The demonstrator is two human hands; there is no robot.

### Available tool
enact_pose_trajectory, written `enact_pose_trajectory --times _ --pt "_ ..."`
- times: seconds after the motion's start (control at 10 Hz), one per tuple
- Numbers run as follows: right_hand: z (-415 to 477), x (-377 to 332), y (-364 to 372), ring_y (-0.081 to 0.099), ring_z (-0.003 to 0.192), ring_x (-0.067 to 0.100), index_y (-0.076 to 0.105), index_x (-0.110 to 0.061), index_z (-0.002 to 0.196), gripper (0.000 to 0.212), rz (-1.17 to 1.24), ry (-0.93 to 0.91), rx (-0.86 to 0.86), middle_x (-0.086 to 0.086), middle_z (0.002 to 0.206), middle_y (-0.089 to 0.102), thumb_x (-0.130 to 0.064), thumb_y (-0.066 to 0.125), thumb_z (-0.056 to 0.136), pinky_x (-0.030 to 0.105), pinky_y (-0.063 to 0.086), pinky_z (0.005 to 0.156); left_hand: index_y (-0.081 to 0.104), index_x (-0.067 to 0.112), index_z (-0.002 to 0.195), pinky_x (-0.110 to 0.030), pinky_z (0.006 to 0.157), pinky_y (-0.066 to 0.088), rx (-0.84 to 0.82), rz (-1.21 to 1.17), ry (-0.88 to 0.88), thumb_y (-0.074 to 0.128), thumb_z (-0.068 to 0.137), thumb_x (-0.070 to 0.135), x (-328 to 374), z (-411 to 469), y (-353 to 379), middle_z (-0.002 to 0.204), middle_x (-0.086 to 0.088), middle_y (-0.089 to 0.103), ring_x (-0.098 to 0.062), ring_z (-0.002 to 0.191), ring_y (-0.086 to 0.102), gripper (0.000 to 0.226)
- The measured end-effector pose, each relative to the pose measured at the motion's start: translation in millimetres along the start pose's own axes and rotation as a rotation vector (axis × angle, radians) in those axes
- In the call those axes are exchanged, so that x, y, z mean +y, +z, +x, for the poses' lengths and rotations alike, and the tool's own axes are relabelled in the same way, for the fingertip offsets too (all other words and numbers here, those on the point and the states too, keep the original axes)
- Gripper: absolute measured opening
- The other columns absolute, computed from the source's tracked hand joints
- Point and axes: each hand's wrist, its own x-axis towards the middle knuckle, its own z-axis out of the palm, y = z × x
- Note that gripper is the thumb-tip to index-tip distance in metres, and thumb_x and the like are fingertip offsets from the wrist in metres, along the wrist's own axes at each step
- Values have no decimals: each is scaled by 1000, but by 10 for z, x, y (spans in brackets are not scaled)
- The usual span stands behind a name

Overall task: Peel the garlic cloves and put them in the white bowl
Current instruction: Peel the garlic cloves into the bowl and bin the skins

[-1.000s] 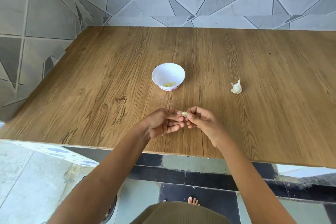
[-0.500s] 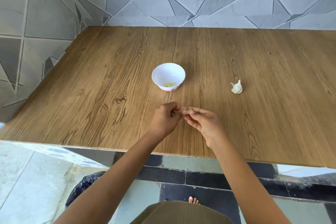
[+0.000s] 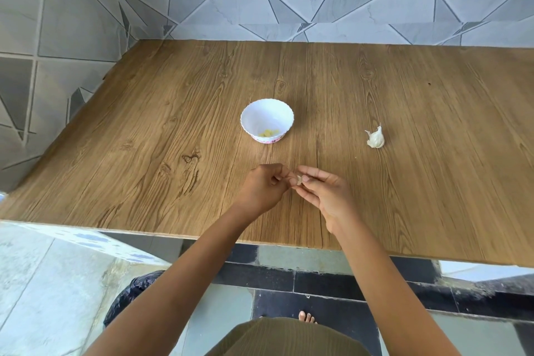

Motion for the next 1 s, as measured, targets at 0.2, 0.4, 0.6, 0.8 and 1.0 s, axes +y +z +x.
enact_pose_trajectory --times 0.2,0.4,0.6,0.8,1.0 --pt "-28 31 13 70 88 18 65 -4 107 22 -11 -40 9 9 91 71 2 61 87 20 56 72 63 12 80 -19 54 39 -16 -222 -194 54 95 11 -8 4 24 63 2 55 -7 56 48 17" --pt "-46 -3 -5 71 72 14 70 -2 94 10 -23 21 -2 9 82 72 -1 64 85 17 54 63 64 8 85 -15 61 42 113 -88 -46 56 93 8 -31 -4 45 68 9 59 2 60 52 11" --pt "-67 -41 -44 70 72 11 70 -5 89 9 -1 -44 31 5 78 72 1 67 82 16 54 64 67 10 85 -25 62 42 185 -90 -98 58 91 10 -85 4 1 63 12 59 -7 59 51 11" --pt "-86 -41 -71 70 74 11 69 -7 84 11 9 -80 8 2 77 73 3 67 81 16 55 68 75 17 89 -28 65 49 176 384 57 66 85 16 -151 1 -45 85 1 65 -10 68 54 10" --pt "-79 -35 -87 70 75 11 69 -7 84 11 -4 -93 8 2 78 73 3 66 81 17 55 68 74 12 84 -33 68 56 182 335 74 71 78 7 -71 16 -54 79 0 72 -10 69 62 7"
